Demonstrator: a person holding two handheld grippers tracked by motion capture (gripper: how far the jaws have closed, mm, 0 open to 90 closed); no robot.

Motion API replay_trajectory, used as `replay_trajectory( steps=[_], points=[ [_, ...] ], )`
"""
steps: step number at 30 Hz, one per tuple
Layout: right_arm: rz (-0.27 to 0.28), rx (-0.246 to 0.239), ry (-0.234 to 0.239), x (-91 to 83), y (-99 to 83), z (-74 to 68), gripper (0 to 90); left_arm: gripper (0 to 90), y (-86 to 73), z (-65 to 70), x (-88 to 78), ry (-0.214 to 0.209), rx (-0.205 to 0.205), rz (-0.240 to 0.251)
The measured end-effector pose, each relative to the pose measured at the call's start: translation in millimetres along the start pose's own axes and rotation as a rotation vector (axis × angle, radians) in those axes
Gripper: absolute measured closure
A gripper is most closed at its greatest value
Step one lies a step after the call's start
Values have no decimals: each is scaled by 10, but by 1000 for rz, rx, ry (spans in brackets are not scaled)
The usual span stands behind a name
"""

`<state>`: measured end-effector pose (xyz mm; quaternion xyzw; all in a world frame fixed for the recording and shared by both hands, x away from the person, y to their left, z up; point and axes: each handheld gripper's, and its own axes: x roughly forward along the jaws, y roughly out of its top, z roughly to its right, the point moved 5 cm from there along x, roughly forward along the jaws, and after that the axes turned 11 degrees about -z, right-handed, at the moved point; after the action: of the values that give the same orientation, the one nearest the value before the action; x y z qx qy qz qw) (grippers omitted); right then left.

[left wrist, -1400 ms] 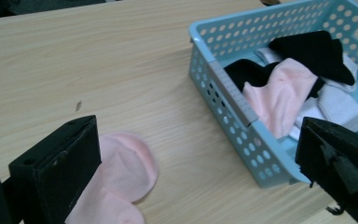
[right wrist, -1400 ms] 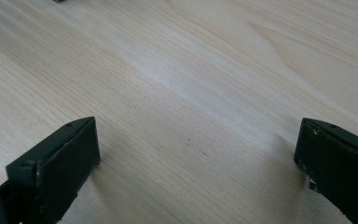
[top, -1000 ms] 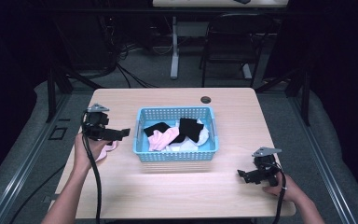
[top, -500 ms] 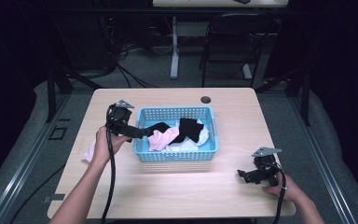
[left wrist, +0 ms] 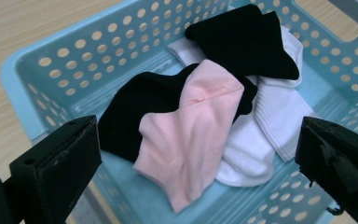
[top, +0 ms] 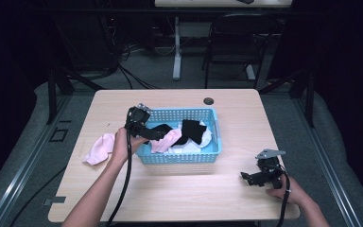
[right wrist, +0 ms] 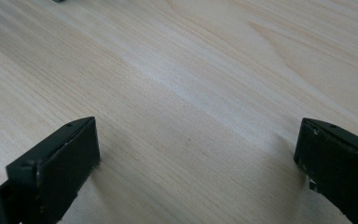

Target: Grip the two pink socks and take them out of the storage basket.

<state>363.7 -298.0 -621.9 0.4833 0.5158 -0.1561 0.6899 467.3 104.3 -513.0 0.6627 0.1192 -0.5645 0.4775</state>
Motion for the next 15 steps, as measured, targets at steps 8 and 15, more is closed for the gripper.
replay_trajectory(
  steps=[8, 15],
  points=[
    [1, 0, 0, 0, 0, 0, 0, 21, 91, 72, 227, -12, 18, -35],
    [1, 0, 0, 0, 0, 0, 0, 45, 169, 154, 383, -1, 55, -80]
  ],
)
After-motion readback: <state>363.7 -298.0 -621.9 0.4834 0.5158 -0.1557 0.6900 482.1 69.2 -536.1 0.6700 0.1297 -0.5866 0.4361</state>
